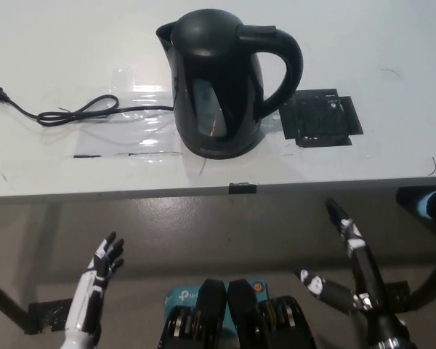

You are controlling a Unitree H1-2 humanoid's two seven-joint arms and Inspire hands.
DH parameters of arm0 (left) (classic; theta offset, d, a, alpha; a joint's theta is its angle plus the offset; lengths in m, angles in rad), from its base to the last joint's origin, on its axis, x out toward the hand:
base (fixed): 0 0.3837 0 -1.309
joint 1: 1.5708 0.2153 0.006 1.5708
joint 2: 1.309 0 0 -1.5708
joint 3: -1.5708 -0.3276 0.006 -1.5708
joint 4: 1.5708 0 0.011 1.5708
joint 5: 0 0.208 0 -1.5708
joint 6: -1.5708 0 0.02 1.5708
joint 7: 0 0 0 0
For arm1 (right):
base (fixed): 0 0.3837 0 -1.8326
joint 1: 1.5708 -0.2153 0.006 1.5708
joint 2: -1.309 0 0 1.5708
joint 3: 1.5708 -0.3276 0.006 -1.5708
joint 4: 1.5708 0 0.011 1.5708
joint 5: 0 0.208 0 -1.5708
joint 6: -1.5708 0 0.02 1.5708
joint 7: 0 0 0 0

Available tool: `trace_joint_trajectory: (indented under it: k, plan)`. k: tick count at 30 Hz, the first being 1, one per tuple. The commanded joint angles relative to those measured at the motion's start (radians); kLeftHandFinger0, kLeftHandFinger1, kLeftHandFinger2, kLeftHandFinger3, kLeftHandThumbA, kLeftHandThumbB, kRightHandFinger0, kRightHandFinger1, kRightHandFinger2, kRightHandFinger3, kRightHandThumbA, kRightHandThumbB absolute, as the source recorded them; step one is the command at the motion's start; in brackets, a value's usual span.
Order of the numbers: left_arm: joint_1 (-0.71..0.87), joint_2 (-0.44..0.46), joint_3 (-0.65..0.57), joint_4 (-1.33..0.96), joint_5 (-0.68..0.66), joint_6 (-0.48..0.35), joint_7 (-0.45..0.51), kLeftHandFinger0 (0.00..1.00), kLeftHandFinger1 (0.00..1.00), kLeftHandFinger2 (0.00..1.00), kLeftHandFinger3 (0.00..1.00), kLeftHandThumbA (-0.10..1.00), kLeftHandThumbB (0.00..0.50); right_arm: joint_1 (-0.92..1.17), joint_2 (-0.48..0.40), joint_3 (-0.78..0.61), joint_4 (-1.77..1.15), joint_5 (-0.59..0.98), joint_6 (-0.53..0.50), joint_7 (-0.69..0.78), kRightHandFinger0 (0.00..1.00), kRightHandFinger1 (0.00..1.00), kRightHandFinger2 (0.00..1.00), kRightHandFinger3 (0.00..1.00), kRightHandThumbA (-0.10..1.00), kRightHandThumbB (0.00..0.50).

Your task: Use the right hand to grab the handle of the kettle from the base and place it on the right side

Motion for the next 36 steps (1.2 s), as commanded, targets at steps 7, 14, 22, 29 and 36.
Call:
trace_joint_trajectory:
  k: [7, 14, 22, 29, 36]
  plan:
    - [0.024, 0.007, -0.032, -0.065, -0.074, -0.101, -0.087, 1.00, 1.00, 1.00, 1.00, 1.00, 0.500, -0.041, 0.039, -0.062, -0.199, -0.071, -0.051, -0.083, 1.00, 1.00, 1.00, 1.00, 0.92, 0.181]
    - [0.035, 0.009, -0.034, -0.086, -0.089, -0.103, -0.099, 1.00, 1.00, 1.00, 1.00, 1.00, 0.500, -0.241, 0.039, -0.090, -0.256, -0.112, 0.193, -0.040, 1.00, 1.00, 1.00, 1.00, 0.94, 0.246]
    - [0.033, 0.007, -0.034, -0.089, -0.092, -0.099, -0.105, 1.00, 1.00, 1.00, 1.00, 1.00, 0.500, -0.508, 0.026, -0.092, -0.072, -0.112, 0.346, -0.020, 1.00, 1.00, 1.00, 1.00, 0.98, 0.248]
    - [0.027, 0.008, -0.025, -0.078, -0.090, -0.106, -0.102, 1.00, 1.00, 1.00, 1.00, 1.00, 0.500, -0.691, 0.028, -0.086, 0.166, -0.138, 0.383, -0.062, 1.00, 1.00, 1.00, 1.00, 0.94, 0.267]
    - [0.015, 0.014, -0.020, -0.066, -0.100, -0.115, -0.108, 1.00, 1.00, 1.00, 1.00, 1.00, 0.500, -0.782, 0.043, -0.088, 0.323, -0.137, 0.380, -0.110, 1.00, 1.00, 1.00, 1.00, 0.90, 0.241]
